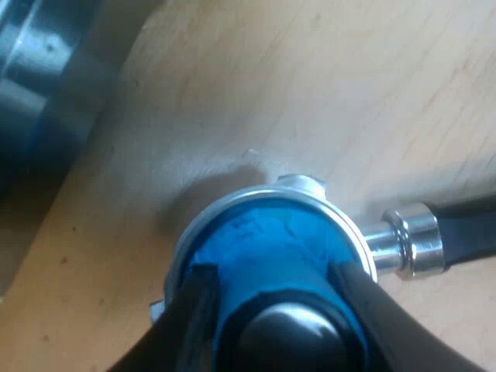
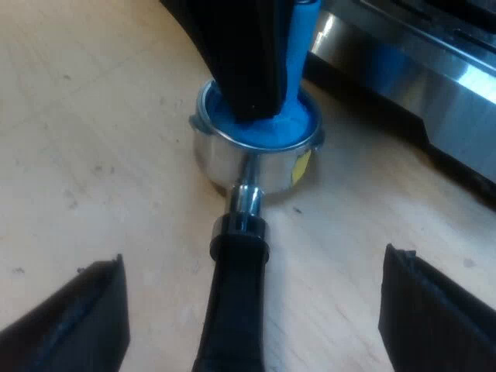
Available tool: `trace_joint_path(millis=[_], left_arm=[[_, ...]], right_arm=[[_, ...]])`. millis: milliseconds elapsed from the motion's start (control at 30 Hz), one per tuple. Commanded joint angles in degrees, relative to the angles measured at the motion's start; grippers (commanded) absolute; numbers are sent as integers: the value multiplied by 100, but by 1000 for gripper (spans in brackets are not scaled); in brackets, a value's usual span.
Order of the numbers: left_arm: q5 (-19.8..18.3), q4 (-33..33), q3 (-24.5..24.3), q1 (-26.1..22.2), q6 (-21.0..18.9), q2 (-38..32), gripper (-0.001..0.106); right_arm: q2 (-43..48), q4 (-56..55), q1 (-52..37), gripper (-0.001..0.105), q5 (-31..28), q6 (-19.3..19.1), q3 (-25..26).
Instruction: Grind coffee beans and then tamp
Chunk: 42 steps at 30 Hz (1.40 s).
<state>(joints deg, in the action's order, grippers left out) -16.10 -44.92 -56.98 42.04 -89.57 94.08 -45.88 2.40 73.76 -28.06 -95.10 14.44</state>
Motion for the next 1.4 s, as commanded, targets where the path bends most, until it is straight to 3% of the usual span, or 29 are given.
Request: trace_joint_path(millis=[33,400,633,833,1100,1400], left_arm=[[174,-268,257,43,-59,78,0],[174,-250,-69,43,-59,-777,0],[484,-706,-599,43,-59,-1175,0],[576,-1194,-599,43,-59,-1706,0],[692,-1300,-74,43,-308,-2457,0],[634,-1180,601,-357,-571,-2920,0]], right_arm=[[26,31,-14,69,-23,18,-8],[26,58,-14,69,-23,18,-8],[26,466,-14,69,-23,-130,40],[26,476,-14,69,-23,-409,312],[26,432,-14,69,11,-417,819],[26,-526,-14,69,796,-389,1369]])
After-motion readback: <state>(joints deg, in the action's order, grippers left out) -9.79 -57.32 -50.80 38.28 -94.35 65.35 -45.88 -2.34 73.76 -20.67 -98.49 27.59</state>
